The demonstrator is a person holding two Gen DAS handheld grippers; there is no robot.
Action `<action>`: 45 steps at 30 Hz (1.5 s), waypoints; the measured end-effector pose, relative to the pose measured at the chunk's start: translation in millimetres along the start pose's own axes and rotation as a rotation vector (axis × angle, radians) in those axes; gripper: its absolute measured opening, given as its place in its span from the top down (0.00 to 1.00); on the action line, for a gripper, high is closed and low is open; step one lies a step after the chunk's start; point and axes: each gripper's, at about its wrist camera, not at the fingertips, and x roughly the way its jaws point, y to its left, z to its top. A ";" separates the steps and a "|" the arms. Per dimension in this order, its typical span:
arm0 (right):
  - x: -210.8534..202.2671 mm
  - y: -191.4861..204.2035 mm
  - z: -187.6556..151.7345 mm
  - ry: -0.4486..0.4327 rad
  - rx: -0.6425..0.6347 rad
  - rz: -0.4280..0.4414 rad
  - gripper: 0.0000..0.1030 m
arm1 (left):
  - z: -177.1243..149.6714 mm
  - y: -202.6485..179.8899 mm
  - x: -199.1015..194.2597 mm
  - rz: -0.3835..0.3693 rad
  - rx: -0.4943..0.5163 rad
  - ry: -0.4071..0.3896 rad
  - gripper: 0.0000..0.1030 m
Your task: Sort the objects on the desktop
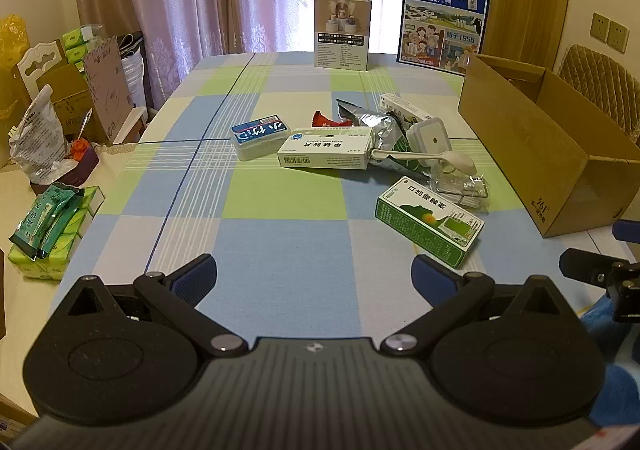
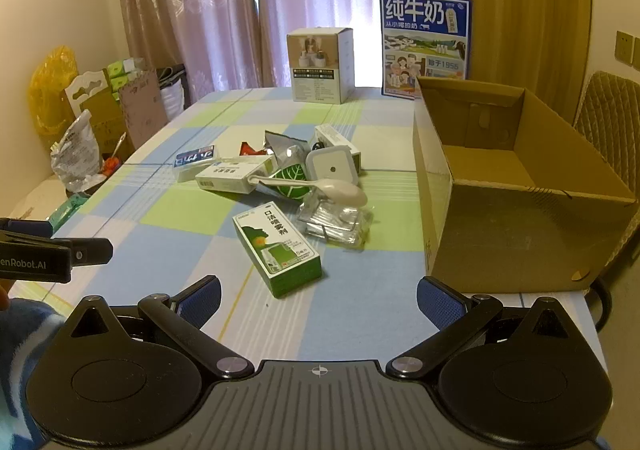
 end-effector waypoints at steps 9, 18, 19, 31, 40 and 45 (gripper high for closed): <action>-0.1 0.6 0.2 0.001 -0.005 -0.002 0.02 | 0.3 -0.4 0.2 0.001 -0.001 0.001 0.01; 0.3 0.8 0.3 0.002 -0.007 -0.002 0.02 | 0.5 -0.3 0.2 0.001 -0.003 0.001 0.01; 0.4 0.8 0.3 0.002 -0.007 -0.002 0.02 | 0.4 -0.2 0.2 0.001 -0.003 0.001 0.01; 0.0 1.2 0.1 0.002 -0.010 -0.003 0.02 | 0.5 -0.2 0.3 0.002 -0.005 0.002 0.01; 0.4 1.9 1.7 0.003 -0.012 -0.003 0.02 | 0.6 -0.2 0.3 0.003 -0.006 0.003 0.01; 1.2 1.5 -0.6 0.010 -0.010 -0.003 0.02 | 0.5 0.4 0.6 -0.001 -0.009 0.004 0.01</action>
